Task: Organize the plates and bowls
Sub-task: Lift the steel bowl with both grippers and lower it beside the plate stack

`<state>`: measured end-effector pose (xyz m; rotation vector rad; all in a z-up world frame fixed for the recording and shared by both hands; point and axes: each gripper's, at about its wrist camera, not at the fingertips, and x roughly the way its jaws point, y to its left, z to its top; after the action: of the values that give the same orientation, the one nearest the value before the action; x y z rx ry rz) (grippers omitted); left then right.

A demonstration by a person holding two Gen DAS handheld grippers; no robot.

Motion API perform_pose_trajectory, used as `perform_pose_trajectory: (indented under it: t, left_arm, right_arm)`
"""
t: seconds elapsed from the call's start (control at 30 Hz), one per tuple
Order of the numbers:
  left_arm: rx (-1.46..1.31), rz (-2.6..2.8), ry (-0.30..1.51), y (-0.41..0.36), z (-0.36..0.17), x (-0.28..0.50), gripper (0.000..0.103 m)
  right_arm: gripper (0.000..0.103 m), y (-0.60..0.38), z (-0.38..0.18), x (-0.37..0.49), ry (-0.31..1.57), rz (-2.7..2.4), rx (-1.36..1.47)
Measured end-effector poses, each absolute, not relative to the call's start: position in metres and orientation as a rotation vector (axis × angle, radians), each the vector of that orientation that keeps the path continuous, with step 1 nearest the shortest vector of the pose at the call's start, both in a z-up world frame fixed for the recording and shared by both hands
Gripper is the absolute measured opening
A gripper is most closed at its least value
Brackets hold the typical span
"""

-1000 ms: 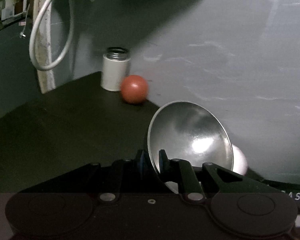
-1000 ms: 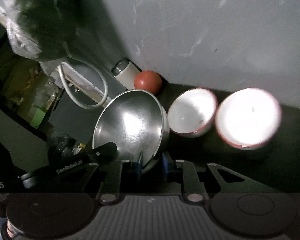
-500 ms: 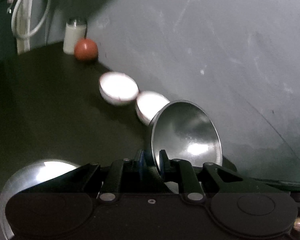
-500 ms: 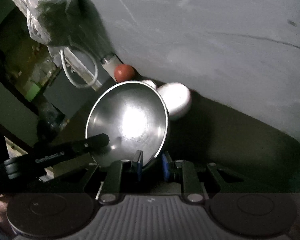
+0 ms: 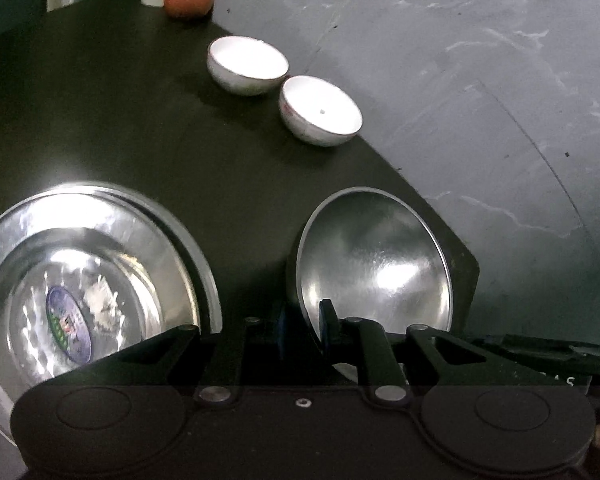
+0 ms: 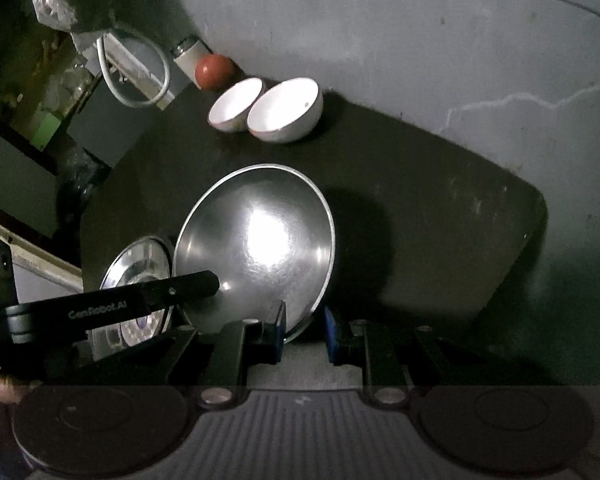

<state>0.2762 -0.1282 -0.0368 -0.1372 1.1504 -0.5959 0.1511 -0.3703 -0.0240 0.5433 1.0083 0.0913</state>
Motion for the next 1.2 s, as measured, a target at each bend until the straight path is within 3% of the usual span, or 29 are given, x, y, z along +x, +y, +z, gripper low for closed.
perform_pose_trajectory:
  t: [0.77, 1.03, 1.1, 1.2]
  left_arm:
    - [-0.146, -0.564, 1.203, -0.125, -0.036, 0.273, 0.019]
    - [-0.125, -0.538, 1.167, -0.120, -0.022, 0.272, 0.019]
    - [-0.118, -0.534, 1.157, -0.119, -0.017, 0.270, 0.021]
    - [-0.121, -0.523, 1.125, -0.116, -0.009, 0.268, 0.034]
  right_arm:
    - [0.023, -0.367, -0.027, 0.168, 1.046, 0.127, 0.550]
    - [0.029, -0.371, -0.026, 0.163, 1.018, 0.121, 0.546]
    - [0.031, -0.373, -0.026, 0.162, 1.011, 0.118, 0.548]
    - [0.033, -0.375, -0.022, 0.159, 0.991, 0.107, 0.535]
